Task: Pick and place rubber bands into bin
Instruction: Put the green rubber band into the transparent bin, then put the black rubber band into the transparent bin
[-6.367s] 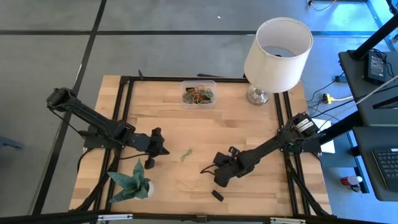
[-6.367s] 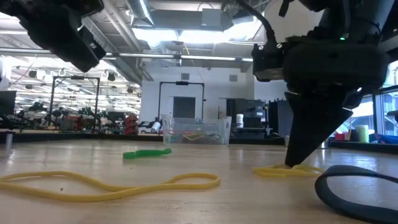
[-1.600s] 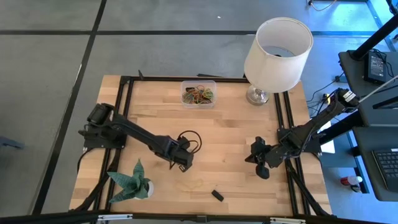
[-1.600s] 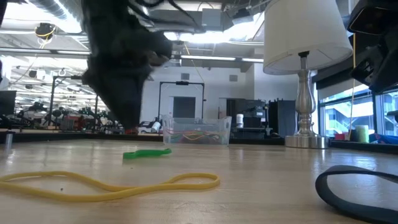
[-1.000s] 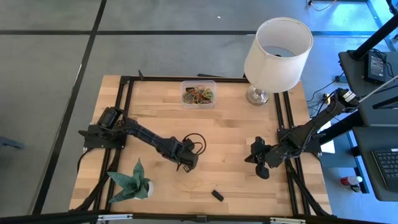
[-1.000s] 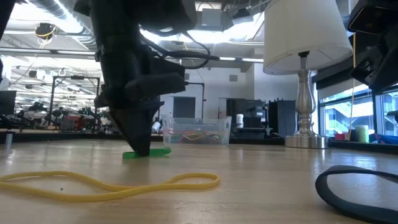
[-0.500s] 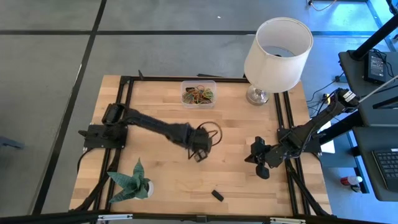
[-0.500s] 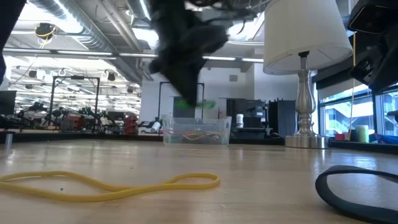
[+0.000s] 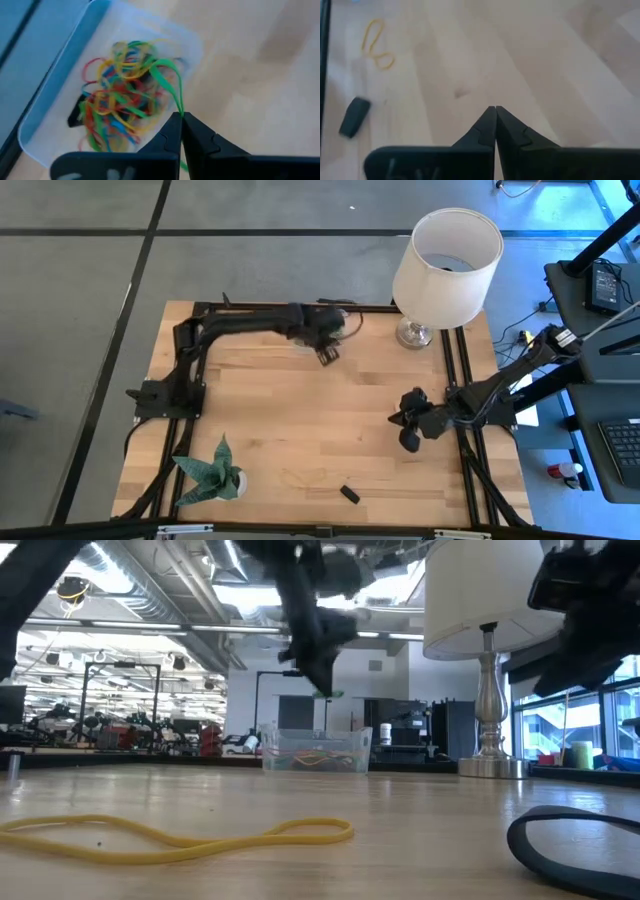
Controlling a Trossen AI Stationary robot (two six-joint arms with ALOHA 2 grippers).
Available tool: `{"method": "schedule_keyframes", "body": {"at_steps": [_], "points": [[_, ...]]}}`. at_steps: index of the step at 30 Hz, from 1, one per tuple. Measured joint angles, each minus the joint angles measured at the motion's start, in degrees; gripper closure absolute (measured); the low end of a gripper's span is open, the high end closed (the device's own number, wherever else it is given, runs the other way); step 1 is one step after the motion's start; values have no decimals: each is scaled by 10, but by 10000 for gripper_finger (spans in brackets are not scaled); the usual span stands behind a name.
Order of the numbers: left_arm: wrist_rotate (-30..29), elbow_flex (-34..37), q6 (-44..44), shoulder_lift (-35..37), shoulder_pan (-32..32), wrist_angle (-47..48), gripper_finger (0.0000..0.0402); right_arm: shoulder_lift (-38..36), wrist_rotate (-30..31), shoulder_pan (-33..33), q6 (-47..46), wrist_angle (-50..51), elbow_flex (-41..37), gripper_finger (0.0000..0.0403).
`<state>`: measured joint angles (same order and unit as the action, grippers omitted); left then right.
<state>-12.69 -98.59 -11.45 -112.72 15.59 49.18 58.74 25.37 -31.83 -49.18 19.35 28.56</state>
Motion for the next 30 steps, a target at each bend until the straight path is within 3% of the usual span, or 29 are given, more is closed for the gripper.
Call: {"method": "schedule_keyframes", "body": {"at_steps": [9, 18, 23, 30], "points": [[97, 3, 37, -59, 104, -12, 390, 0, 8, 51, -32, 0, 0, 393], [60, 3, 58, -72, 125, -14, 317, 0, 8, 66, -46, -3, 0, 393], [70, 3, 41, -57, 124, -9, 281, 0, 7, 66, -45, -3, 0, 393], [43, 3, -38, 9, 87, -4, 270, 0, -25, 66, -44, -12, 0, 393]]}}
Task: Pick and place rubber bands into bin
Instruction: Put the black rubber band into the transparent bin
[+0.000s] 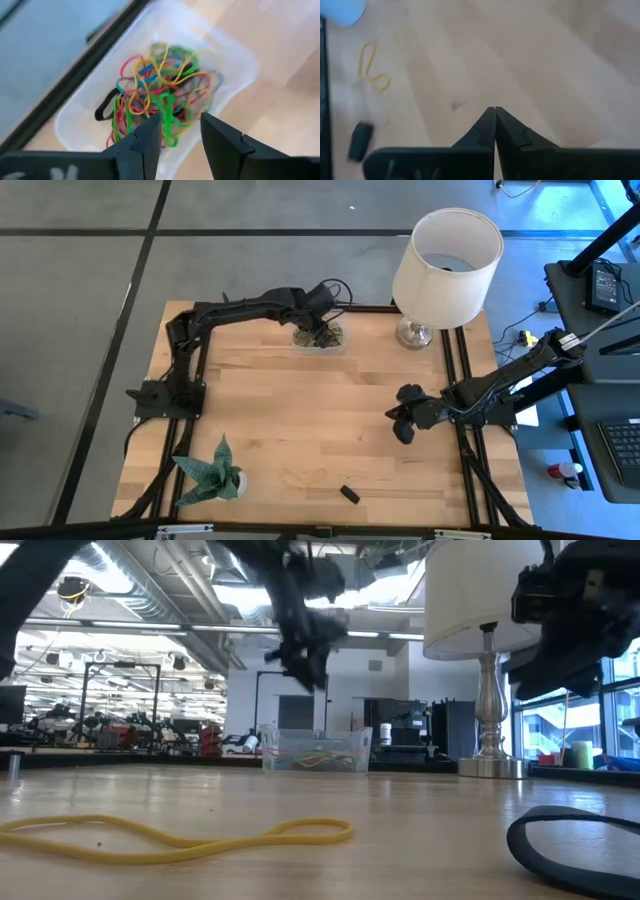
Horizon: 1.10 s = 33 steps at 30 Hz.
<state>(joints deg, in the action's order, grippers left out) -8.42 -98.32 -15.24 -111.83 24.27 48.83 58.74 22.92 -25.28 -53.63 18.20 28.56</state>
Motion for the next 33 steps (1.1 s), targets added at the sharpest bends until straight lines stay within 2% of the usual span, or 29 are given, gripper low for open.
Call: {"method": "schedule_keyframes", "body": {"at_steps": [3, 7, 16, 24, 29, 33], "points": [[-33, 0, -7, 36, -37, 3, 280, 0, -39, -3, 0, 0, 0, 393], [-56, 0, -7, 65, -103, 2, 303, 0, -50, -25, 1, -6, 0, 393], [-52, 3, -39, 63, -266, 0, 395, 0, -50, -89, 29, -12, 0, 393], [-52, 70, -111, 58, -380, -57, 400, 0, -45, -111, 37, -18, 0, 393], [-43, 129, -149, 58, -425, -91, 400, 0, -39, -120, 44, -41, 0, 399], [-35, 174, -157, 59, -445, -118, 400, 11, -9, -133, 40, -38, 25, 400]]}}
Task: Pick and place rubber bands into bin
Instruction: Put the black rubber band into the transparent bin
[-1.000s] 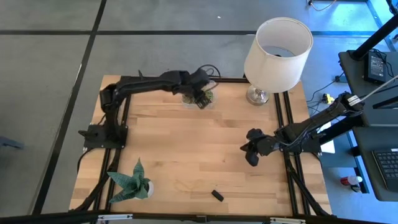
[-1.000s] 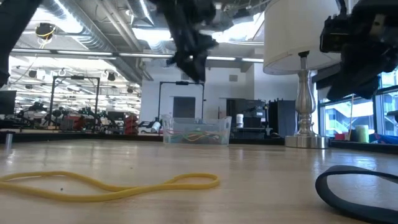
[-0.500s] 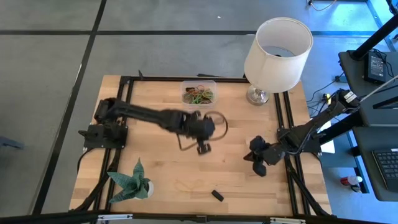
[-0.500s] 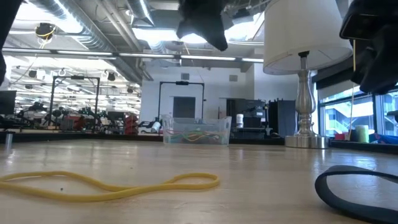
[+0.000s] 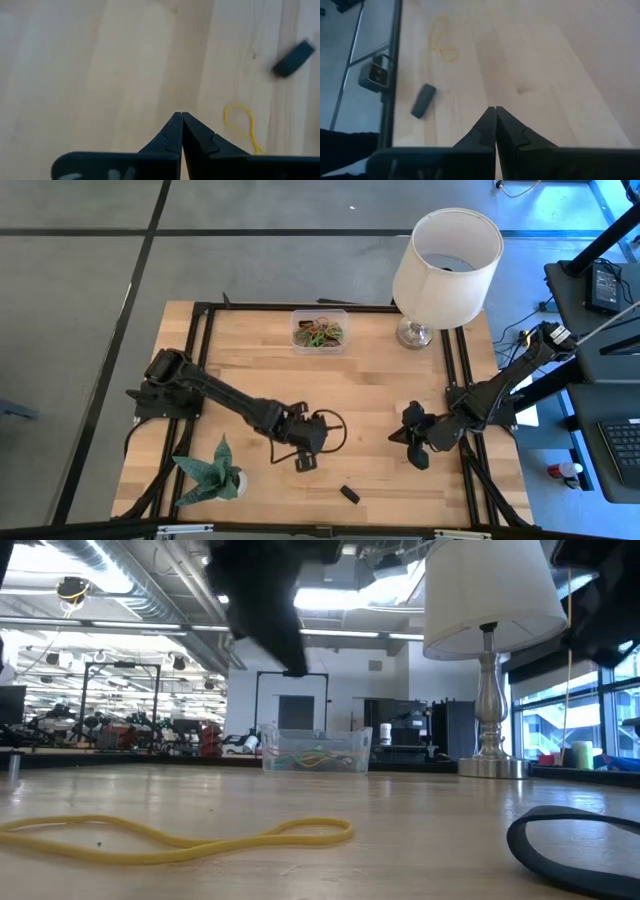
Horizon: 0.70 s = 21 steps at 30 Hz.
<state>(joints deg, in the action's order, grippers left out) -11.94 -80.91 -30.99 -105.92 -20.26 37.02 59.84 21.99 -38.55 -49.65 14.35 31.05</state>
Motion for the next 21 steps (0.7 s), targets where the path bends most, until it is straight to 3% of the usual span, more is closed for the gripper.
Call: {"method": "schedule_keyframes", "body": {"at_steps": [7, 15, 21], "points": [[28, 69, 2, 21, -15, -48, 401, 101, 17, -7, 1, 30, 106, 401], [30, 177, 18, 117, -36, -91, 401, 301, -12, -7, -99, 225, 324, 402], [26, 240, 42, 192, -51, -103, 399, 432, -25, -8, -120, 285, 465, 393]]}}
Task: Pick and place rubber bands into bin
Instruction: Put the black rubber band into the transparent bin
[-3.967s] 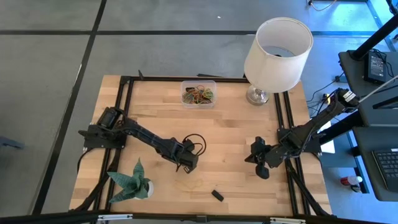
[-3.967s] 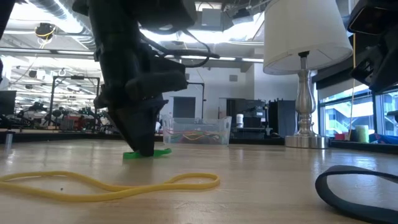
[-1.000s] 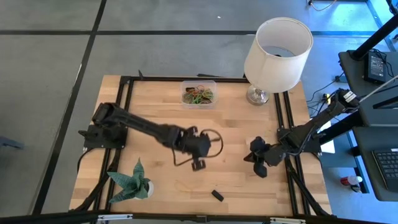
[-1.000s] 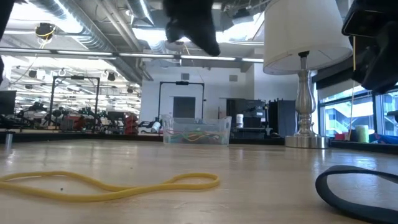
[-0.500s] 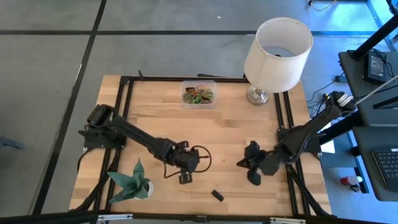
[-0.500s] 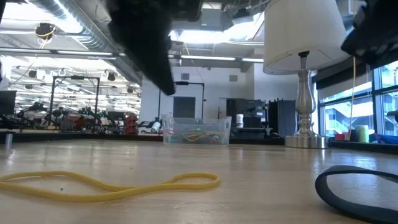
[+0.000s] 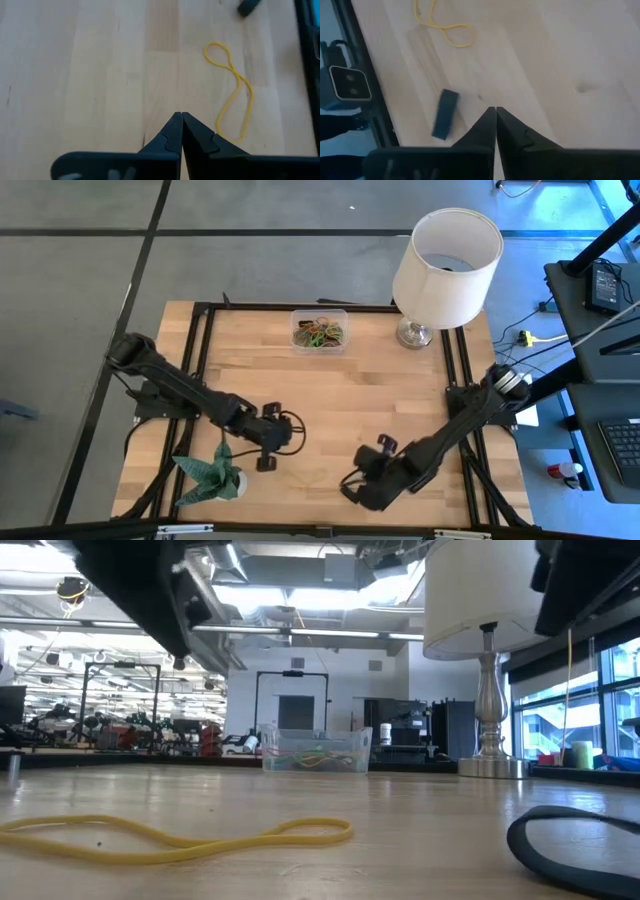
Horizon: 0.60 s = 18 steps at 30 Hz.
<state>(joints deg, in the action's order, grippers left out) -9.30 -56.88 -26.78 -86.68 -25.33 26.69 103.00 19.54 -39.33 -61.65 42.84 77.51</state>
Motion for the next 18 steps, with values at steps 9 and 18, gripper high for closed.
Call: {"method": "schedule_keyframes", "body": {"at_steps": [9, 18], "points": [[17, 24, 23, 34, -13, -4, 399, 124, -41, -5, -71, -6, 79, 319], [18, 24, 42, 34, -20, -3, 399, 175, -58, -14, -130, -68, 75, 235]]}}
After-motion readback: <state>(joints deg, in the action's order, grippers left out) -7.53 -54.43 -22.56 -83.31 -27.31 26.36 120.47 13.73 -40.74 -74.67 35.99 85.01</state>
